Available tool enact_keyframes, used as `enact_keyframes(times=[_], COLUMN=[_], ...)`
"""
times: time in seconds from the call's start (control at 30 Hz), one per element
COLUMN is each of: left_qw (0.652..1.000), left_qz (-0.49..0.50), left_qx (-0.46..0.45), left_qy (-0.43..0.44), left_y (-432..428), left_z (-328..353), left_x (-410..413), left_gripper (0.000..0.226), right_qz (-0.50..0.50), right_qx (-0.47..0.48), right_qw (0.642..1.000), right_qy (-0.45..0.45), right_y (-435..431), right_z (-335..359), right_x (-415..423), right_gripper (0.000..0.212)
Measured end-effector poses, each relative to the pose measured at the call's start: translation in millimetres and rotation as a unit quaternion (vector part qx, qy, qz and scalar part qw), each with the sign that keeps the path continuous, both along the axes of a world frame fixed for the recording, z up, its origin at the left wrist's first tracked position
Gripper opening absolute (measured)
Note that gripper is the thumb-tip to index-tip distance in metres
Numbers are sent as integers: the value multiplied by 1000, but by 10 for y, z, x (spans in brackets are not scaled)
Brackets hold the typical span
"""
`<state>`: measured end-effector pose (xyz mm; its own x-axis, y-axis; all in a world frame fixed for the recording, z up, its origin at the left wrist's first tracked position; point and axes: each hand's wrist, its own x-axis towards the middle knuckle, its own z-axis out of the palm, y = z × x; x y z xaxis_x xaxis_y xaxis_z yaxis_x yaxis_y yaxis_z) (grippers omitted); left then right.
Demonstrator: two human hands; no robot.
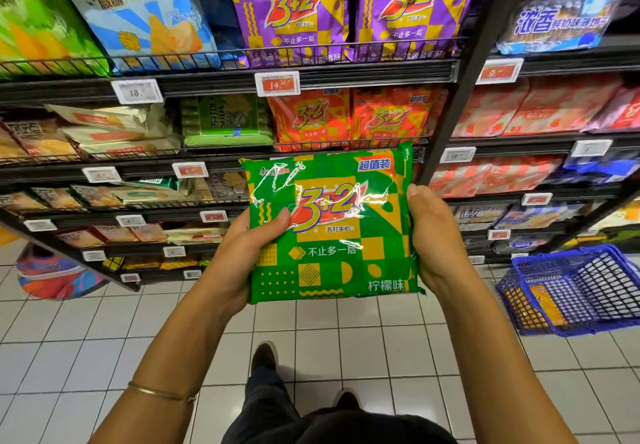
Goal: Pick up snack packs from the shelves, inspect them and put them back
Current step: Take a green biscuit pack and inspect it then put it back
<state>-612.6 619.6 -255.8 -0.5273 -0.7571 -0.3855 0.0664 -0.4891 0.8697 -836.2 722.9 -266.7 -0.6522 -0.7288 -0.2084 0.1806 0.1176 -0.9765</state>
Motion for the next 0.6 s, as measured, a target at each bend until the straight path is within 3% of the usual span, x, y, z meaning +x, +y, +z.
enact_keyframes(times=[0.3, 0.6], left_qw=[1000, 998], left_qz=[19, 38], left_qx=[-2, 9], left_qy=[23, 44], left_y=[-30, -43], left_z=[-34, -4], left_x=[-17, -31], left_gripper=[52, 65], right_qz=[1, 16], right_qx=[-28, -54], right_qw=[998, 992], right_qy=[-63, -114], right_y=[-38, -93], right_z=[-19, -93], right_x=[33, 62], right_gripper=[29, 27])
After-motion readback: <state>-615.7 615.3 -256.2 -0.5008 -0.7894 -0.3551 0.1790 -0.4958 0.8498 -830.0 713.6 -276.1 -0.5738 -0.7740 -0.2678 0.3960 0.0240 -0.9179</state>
